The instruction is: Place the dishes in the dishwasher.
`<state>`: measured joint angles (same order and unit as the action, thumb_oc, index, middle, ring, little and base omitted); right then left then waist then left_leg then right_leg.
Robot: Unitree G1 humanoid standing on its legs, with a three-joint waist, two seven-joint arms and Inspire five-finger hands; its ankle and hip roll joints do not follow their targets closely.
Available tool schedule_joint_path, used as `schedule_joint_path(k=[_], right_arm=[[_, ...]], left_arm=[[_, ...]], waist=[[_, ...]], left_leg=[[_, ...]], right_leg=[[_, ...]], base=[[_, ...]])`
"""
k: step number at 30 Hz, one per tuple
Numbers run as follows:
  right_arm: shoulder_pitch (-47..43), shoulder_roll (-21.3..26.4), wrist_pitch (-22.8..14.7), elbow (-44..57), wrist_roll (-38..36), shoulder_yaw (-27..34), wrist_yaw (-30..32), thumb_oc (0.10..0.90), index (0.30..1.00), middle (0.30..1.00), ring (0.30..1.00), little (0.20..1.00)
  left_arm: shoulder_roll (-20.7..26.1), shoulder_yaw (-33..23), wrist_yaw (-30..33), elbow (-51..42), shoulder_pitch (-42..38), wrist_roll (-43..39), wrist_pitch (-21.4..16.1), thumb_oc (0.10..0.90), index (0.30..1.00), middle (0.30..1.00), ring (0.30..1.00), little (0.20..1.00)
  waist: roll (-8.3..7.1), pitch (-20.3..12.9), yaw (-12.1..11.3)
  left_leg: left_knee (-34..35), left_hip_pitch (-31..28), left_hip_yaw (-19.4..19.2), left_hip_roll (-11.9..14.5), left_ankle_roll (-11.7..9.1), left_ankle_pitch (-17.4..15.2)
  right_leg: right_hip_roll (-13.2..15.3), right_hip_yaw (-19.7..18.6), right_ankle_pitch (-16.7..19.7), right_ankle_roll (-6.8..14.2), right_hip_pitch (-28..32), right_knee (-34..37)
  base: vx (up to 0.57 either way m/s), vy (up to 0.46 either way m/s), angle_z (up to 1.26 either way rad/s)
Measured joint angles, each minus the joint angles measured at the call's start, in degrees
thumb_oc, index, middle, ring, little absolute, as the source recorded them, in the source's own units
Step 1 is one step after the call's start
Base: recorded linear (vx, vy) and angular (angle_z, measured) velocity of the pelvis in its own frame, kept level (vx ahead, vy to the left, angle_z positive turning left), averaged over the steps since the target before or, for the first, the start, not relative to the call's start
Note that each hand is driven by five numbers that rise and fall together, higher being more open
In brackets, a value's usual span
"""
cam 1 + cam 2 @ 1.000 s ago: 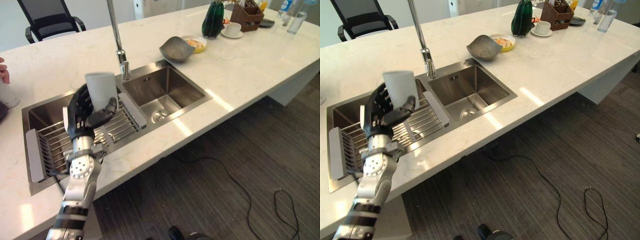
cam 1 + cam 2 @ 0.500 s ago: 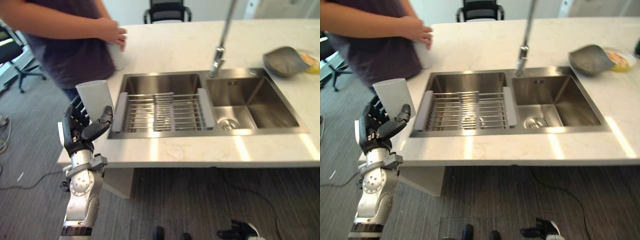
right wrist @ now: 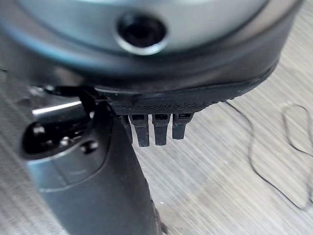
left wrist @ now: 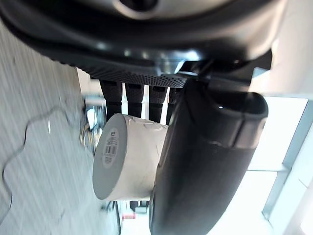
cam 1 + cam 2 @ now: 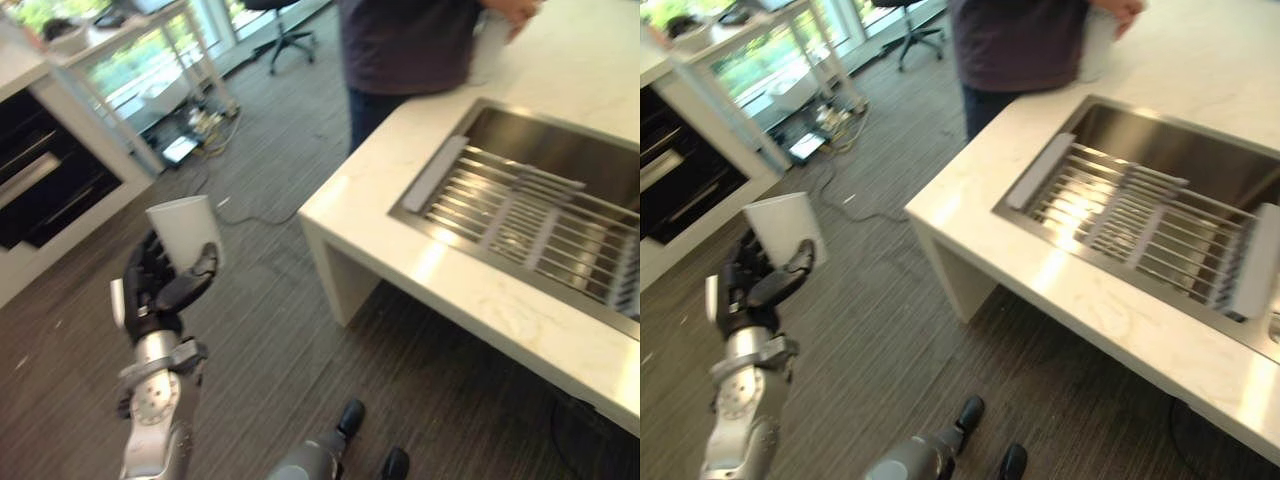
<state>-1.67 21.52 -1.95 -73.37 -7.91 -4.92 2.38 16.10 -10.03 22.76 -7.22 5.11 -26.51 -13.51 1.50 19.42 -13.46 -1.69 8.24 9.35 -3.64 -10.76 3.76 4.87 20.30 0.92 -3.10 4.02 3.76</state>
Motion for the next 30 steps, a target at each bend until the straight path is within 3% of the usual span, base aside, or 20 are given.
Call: schedule_joint_path(k=[1, 2, 4, 5, 6, 7, 8, 9, 11, 12, 14, 15, 19, 20, 21, 22, 23, 25, 27, 30], right_arm=[[0.54, 0.5, -0.82, 0.38, -0.2, 3.59, 0.65, 0.8, 0.9, 0.9, 0.9, 0.9], [0.54, 0.5, -0.82, 0.38, -0.2, 3.59, 0.65, 0.8, 0.9, 0.9, 0.9, 0.9], [1.8, -0.56, -1.77, 7.82, -4.78, 11.0, 2.6, 0.8, 0.9, 0.9, 0.9, 0.9], [1.8, -0.56, -1.77, 7.82, -4.78, 11.0, 2.6, 0.8, 0.9, 0.9, 0.9, 0.9], [1.95, -1.0, -2.61, 9.97, -5.71, 11.01, 2.92, 0.8, 0.9, 0.9, 0.9, 0.9], [1.58, -0.24, -2.82, 9.49, -5.37, 4.94, 2.91, 0.8, 0.9, 0.9, 0.9, 0.9], [1.73, -0.21, -2.6, 8.6, -4.61, 3.2, 2.66, 0.8, 0.9, 0.9, 0.9, 0.9], [2.47, -0.1, -2.37, 7.87, -4.42, 3.25, 2.6, 0.8, 0.9, 0.9, 0.9, 0.9], [2.8, -3.27, -1.6, 5.21, -4.46, 3.23, 2.58, 0.8, 0.9, 0.9, 0.9, 0.9], [2.45, -6.42, -1.02, 3.25, -4.57, 3.07, 1.7, 0.8, 0.9, 0.9, 0.9, 0.9], [3.02, -10.29, -0.67, 0.78, -4.94, 2.64, 1.76, 0.8, 0.9, 0.9, 0.9, 0.9], [3.87, -10.79, -0.6, 0.37, -5.44, 2.75, 2.01, 0.8, 0.9, 0.9, 0.9, 0.9], [4.38, -9.54, -0.69, 1.02, -5.88, 3.48, 2.87, 0.8, 0.9, 0.9, 0.9, 0.9], [4.96, -8.66, -0.66, 1.44, -5.99, 4.38, 2.72, 0.8, 0.9, 0.9, 0.9, 0.9], [6.07, -7.22, -0.79, 1.97, -6.34, 3.75, 2.48, 0.8, 0.9, 0.9, 0.9, 0.9], [7.09, -7.67, -0.59, 1.97, -7.1, 4.23, 2.42, 0.8, 0.9, 0.9, 0.9, 0.9], [7.19, -7.96, -0.52, 1.48, -8.12, 3.54, 2.36, 0.8, 0.9, 0.9, 0.9, 0.9], [6.35, -8.03, -0.05, 1.26, -8.94, 1.16, 1.54, 0.8, 0.9, 0.9, 0.9, 0.9], [6.99, -8.68, -0.38, 0.69, -9.23, 0.31, 1.46, 0.8, 0.9, 0.9, 0.9, 0.9], [4.52, -7.78, 0.09, -2.61, -9.12, 0.41, 1.63, 0.8, 0.9, 0.9, 0.9, 0.9]], left_arm=[[-0.36, 0.37, 0.47, -0.11, -1.83, 0.02, -0.23, 0.4, 0.3, 0.3, 0.3, 0.3], [-0.36, 0.37, 0.47, -0.11, -1.83, 0.02, -0.23, 0.4, 0.3, 0.3, 0.3, 0.3], [0.13, 1.41, 1.06, -3.28, -7.52, 0.05, -1.05, 0.4, 0.3, 0.3, 0.3, 0.3], [0.13, 1.41, 1.06, -3.28, -7.52, 0.05, -1.05, 0.4, 0.3, 0.3, 0.3, 0.3], [0.17, 1.9, 0.93, -4.7, -9.28, 0.08, -1.15, 0.4, 0.3, 0.3, 0.3, 0.3], [0.27, 3.14, 0.34, -4.53, -11.65, 0.85, -1.23, 0.4, 0.3, 0.3, 0.3, 0.3], [0.23, 4.08, -0.29, -3.97, -11.77, 1.63, -1.19, 0.4, 0.3, 0.3, 0.3, 0.3], [0.21, 5.88, -0.88, -3.54, -12.48, 2.17, -0.81, 0.4, 0.3, 0.3, 0.3, 0.3], [1.76, 7.91, -2.13, -3.63, -12.96, 2.58, -0.62, 0.4, 0.3, 0.3, 0.3, 0.3], [2.66, 6.18, -1.68, -1.74, -12.61, 2.76, -0.3, 0.4, 0.3, 0.3, 0.3, 0.3], [5.16, 3.82, -1.18, 1.3, -12.15, 3.08, 0.59, 0.4, 0.3, 0.3, 0.3, 0.3], [5.42, 3.82, -1.15, 1.79, -11.31, 3.57, 0.62, 0.4, 0.3, 0.3, 0.3, 0.3], [6.01, 4.77, -1.54, 1.97, -10.3, 5.89, 0.42, 0.4, 0.3, 0.3, 0.3, 0.3], [5.71, 6.45, -1.58, 2.49, -10.52, 5.88, 0.44, 0.4, 0.3, 0.3, 0.3, 0.3], [5.77, 9.65, -1.63, 2.39, -10.67, 5.96, 0.43, 0.4, 0.3, 0.3, 0.3, 0.3], [6.03, 13.0, -2.46, 2.29, -12.26, 6.67, 0.3, 0.4, 0.3, 0.3, 0.3, 0.3], [5.93, 15.36, -3.06, 2.16, -13.56, 7.12, -0.17, 0.4, 0.3, 0.3, 0.3, 0.3], [6.31, 15.43, -4.51, 2.54, -12.84, 7.5, -0.37, 0.4, 0.3, 0.3, 0.3, 0.3], [6.15, 14.3, -4.68, 2.59, -10.87, 7.54, 0.17, 0.4, 0.3, 0.3, 0.3, 0.3], [4.24, 14.19, -5.27, 1.08, -8.33, 7.59, 0.29, 0.4, 0.3, 0.3, 0.3, 0.3]], waist=[[-0.82, 0.38, 3.18], [-0.82, 0.38, 3.18], [-1.45, 0.11, 6.82], [-1.45, 0.11, 6.82], [-1.64, 0.02, 9.11], [-2.75, -1.0, 11.56], [-3.03, -2.61, 12.67], [-2.47, -3.61, 13.56], [-3.63, -4.92, 14.23], [-4.91, -5.69, 13.87], [-7.58, -7.43, 13.69], [-7.99, -8.54, 13.29], [-6.88, -8.88, 12.73], [-5.35, -8.56, 14.32], [-1.9, -8.7, 15.83], [-0.82, -8.19, 16.37], [0.78, -7.39, 16.3], [0.69, -7.22, 16.22], [-1.94, -7.17, 17.83], [-0.32, -8.31, 15.99]], left_leg=[[-4.84, -0.22, -6.48, 4.25, -1.25, -2.08], [-4.84, -0.22, -6.48, 4.25, -1.25, -2.08], [-10.44, -0.66, -21.57, 18.46, -3.36, -5.94], [-10.44, -0.66, -21.57, 18.46, -3.36, -5.94], [-9.88, -2.18, -24.34, 22.01, -3.62, -5.84], [-9.42, -5.86, -26.33, 24.7, -4.04, -6.01], [-5.33, -8.2, -25.2, 23.6, -3.79, -4.94], [-1.52, -9.9, -25.18, 22.08, -1.61, -0.3], [4.32, -11.67, -26.4, 18.72, 0.62, -1.86], [4.46, -11.86, -26.4, 17.6, 2.1, -2.05], [4.21, -12.37, -25.0, 13.46, 3.3, -2.59], [4.19, -12.81, -24.7, 11.8, 3.97, -3.59], [1.4, -10.41, -21.92, 7.57, 6.41, -6.76], [0.27, -9.81, -20.2, 7.37, 7.55, -7.74], [1.14, -10.08, -17.15, 7.76, 9.13, -8.63], [1.45, -9.68, -12.64, 8.13, 10.16, -7.98], [0.99, -8.61, -9.14, 9.54, 10.34, -8.2], [5.08, -10.91, -7.36, 9.54, 9.6, -6.29], [6.87, -14.1, -3.41, 6.0, 9.38, -6.71], [6.49, -14.67, -2.61, 7.04, 7.9, -6.8]], right_leg=[[1.74, 6.57, -0.19, -0.29, 2.59, -0.39], [1.74, 6.57, -0.19, -0.29, 2.59, -0.39], [2.18, 13.98, -0.2, 1.51, 2.75, -0.92], [2.18, 13.98, -0.2, 1.51, 2.75, -0.92], [2.54, 15.62, 0.33, 2.3, 2.71, -1.14], [3.39, 17.24, 1.15, 3.82, 3.25, -1.77], [4.29, 16.95, 1.74, 4.71, 3.18, -2.21], [5.23, 15.5, 2.11, 5.29, 3.2, -3.0], [8.99, 14.37, -0.63, 7.08, -1.25, -8.67], [6.76, 12.77, -1.3, 7.91, -2.72, -4.74], [6.15, 9.58, 6.3, 5.34, -4.4, -2.34], [7.35, 12.0, 5.67, 6.11, -4.02, -2.18], [11.84, 4.16, 7.64, 7.16, -3.32, -4.18], [12.93, -3.63, 7.63, 7.17, -3.3, -8.21], [10.86, -18.44, 4.26, 9.16, -5.54, -13.56], [5.26, -35.51, -3.49, 14.09, -5.82, -16.35], [-1.05, -44.06, -9.13, 13.46, -6.05, -15.13], [-4.87, -37.8, -8.34, 12.02, -10.54, -8.29], [-3.72, -32.23, 3.03, 5.95, -11.6, -4.91], [-3.78, -29.86, 5.44, 5.64, -6.71, 2.06]], base=[[-0.17, 0.077, 1.47], [-0.27, 0.132, 2.32], [-0.18, 0.185, 1.51], [-0.12, 0.239, 1.18], [-0.01, 0.22, 0.97], [-0.03, 0.264, 1.16], [0.01, 0.16, 0.9], [0.01, 0.154, 0.81], [0.03, 0.338, 0.53], [0.01, 0.472, 0.08], [0.03, 0.361, 0.22], [0.07, 0.236, 0.14], [0.15, 0.268, 0.47], [0.33, 0.28, 1.6], [0.36, 0.186, 1.97], [0.32, 0.102, 2.0], [0.19, -0.004, 1.63], [0.11, -0.017, 0.91], [-0.01, -0.055, 1.05], [0.02, -0.062, 0.5]])
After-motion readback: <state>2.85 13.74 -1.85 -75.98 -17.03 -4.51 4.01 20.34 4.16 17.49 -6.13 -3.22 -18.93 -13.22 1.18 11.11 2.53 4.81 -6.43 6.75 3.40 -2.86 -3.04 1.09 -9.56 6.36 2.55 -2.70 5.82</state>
